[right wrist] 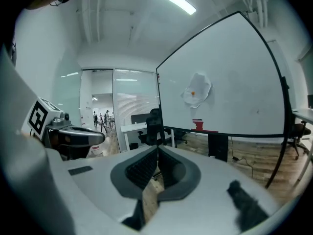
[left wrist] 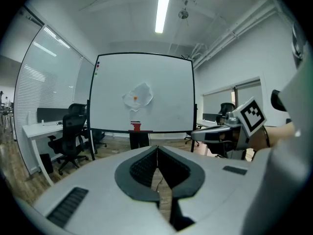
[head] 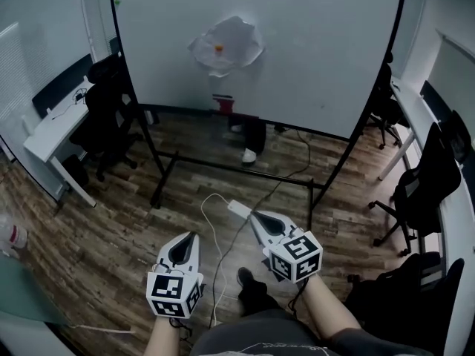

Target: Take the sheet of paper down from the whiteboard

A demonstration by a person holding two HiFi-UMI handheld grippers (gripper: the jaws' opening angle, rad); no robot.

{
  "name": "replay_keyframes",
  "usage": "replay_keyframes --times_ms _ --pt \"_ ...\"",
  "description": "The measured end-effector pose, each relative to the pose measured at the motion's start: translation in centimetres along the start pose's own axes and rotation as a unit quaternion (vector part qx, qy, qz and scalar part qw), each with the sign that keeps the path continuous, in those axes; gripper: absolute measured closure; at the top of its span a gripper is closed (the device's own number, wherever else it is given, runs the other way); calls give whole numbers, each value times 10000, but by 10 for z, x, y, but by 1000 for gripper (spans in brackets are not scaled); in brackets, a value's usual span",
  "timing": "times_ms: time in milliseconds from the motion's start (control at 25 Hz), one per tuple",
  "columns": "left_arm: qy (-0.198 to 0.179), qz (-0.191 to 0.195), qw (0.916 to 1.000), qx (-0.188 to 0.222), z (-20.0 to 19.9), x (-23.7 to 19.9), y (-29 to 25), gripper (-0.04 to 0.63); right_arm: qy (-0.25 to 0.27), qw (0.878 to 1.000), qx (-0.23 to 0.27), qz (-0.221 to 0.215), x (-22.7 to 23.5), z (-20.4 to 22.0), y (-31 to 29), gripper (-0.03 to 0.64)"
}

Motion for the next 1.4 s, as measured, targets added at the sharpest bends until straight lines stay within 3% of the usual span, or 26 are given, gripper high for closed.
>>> replay_keyframes --times_ms 320,600,840,1160,1400 --pt "76 -312 9994 -105 -32 -10 -86 580 -91 9996 271 -13 90 -35 -49 594" --pt "-19 -300 9992 -254 -54 1 -159 580 -378 9990 226 -69 162 -45 -73 594" --pt "-62 -372 9992 -156 -71 5 -214 580 -287 9993 160 -182 211 -50 -91 594" --pt "-235 -361 9985 -330 -80 4 -250 580 -356 9991 92 -228 247 -61 -117 594" --pt "-229 -167 9992 -279 -83 -25 -285 580 -466 9987 170 60 260 -66 -142 594"
Point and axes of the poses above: the fingertips, and each gripper's own axes: y backward along the fingers, x to its right, z out of its underside, the point moved 8 cm from there along y, backward along the fingers, and after that the axes turned 8 degrees about -z, right-handed, at the moved point
